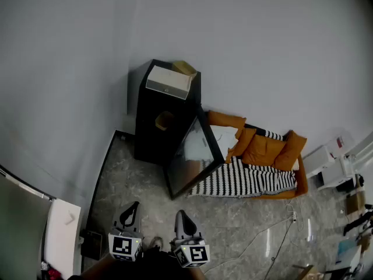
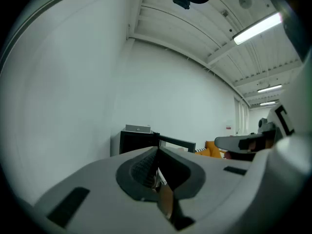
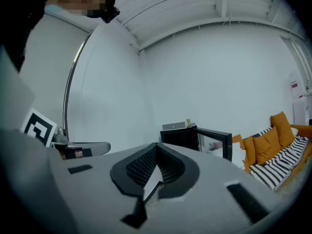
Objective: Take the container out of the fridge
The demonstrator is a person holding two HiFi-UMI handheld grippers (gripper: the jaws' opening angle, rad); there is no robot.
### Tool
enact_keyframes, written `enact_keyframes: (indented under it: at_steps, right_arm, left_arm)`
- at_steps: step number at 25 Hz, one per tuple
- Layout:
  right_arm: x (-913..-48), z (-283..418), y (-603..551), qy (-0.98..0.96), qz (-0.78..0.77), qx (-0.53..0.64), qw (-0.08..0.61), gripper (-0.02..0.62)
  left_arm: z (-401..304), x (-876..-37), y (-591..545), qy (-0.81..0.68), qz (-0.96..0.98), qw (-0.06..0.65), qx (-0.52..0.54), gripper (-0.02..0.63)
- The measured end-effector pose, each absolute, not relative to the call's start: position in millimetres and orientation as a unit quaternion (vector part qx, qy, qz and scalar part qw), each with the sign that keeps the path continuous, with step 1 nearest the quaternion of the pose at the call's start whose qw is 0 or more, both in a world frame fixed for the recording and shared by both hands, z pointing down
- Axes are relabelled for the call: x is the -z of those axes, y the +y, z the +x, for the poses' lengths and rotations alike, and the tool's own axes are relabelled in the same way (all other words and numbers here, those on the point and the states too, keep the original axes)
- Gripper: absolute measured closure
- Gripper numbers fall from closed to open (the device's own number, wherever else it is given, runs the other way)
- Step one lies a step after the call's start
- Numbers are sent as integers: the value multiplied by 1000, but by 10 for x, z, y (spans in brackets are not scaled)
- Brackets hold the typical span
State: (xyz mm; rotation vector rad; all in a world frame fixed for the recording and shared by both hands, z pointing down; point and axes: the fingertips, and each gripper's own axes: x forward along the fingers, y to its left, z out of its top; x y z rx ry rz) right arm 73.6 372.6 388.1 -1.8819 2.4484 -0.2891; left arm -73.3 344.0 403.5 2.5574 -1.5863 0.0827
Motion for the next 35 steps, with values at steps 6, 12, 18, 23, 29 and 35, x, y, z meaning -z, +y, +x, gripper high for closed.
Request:
enact_keyframes:
  at_steps: [6, 12, 18, 23, 29, 35]
  right_arm:
    - [-3849, 676, 3733, 796, -599, 85, 25, 595]
    - [-3834, 629, 3758, 793, -602, 87, 33, 595]
    - [-3762, 543, 3723, 788, -608, 83, 45, 595]
    - [-3753, 373, 3695, 782, -617, 76, 39, 595]
    - [-3849, 65, 3681, 773, -629, 80, 32, 595]
    - [-3909, -69, 3585, 763, -640, 85, 33, 595]
  left_arm:
    - [-765, -4007, 3449, -526, 848, 63, -23, 603]
    - [-828, -4033, 3488, -526, 847, 72, -22, 603]
    - [-934, -4061, 3501, -516, 851, 96, -8, 603]
    - [-1144, -4046, 3492, -516, 850, 101, -6, 603]
    - [-1426, -4102, 3491, -507, 857, 97, -18, 603]
    - [-1522, -4138, 3420, -495, 861, 113, -21, 603]
